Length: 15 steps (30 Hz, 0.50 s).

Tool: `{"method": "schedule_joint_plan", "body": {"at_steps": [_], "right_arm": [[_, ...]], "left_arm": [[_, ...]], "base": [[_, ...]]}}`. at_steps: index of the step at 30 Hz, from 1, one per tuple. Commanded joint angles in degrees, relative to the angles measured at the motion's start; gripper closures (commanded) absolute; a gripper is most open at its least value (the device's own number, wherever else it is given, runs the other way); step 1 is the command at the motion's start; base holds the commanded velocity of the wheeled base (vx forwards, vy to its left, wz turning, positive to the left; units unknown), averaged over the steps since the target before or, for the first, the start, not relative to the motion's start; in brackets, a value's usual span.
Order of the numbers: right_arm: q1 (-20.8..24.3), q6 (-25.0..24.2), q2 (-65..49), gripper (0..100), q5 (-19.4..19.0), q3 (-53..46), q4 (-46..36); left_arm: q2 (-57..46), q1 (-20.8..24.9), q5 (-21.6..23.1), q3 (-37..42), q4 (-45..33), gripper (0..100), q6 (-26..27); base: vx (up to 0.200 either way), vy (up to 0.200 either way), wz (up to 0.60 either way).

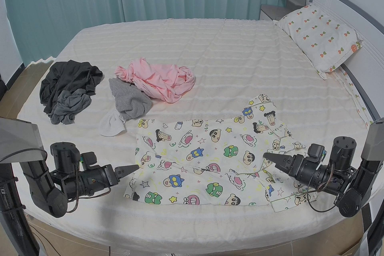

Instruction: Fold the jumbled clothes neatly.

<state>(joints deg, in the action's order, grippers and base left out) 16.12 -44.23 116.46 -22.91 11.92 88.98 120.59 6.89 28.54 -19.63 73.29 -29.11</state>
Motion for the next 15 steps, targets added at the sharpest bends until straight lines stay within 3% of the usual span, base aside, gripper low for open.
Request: {"method": "schedule_joint_plan", "body": {"at_steps": [1, 2, 3, 4, 7, 15], "right_arm": [[0.6, 0.2, -0.4, 0, 0.0, -0.6, 0.4], [0.6, 0.2, -0.4, 0, 0.0, -0.6, 0.4], [0.8, 0.3, -0.7, 0, 0.0, -0.8, 0.4], [1.1, 0.3, -0.9, 0, 0.0, -0.9, 0.4], [1.5, 0.4, -1.1, 0, 0.0, -1.3, 0.4], [1.7, 0.7, -1.1, 0, 0.1, -1.3, 0.4]], "left_arm": [[-0.4, 2.7, 1.9, -17.0, -20.6, 0, 5.6], [-0.4, 2.7, 1.9, -17.3, -21.2, 0, 6.1], [0.0, 1.9, 2.2, -21.0, -28.7, 0, 12.3], [0.3, 1.5, 2.5, -22.5, -31.7, 0, 14.5], [1.4, 1.5, 2.9, -25.8, -38.1, 0, 18.7], [5.2, 1.5, 2.3, -29.8, -37.3, 0, 19.5]], "base": [[0.000, 0.000, 0.00], [0.000, 0.000, 0.00], [0.000, 0.000, 0.00], [0.000, 0.000, 0.00], [0.000, 0.000, 0.00], [0.000, 0.000, 0.00]]}}
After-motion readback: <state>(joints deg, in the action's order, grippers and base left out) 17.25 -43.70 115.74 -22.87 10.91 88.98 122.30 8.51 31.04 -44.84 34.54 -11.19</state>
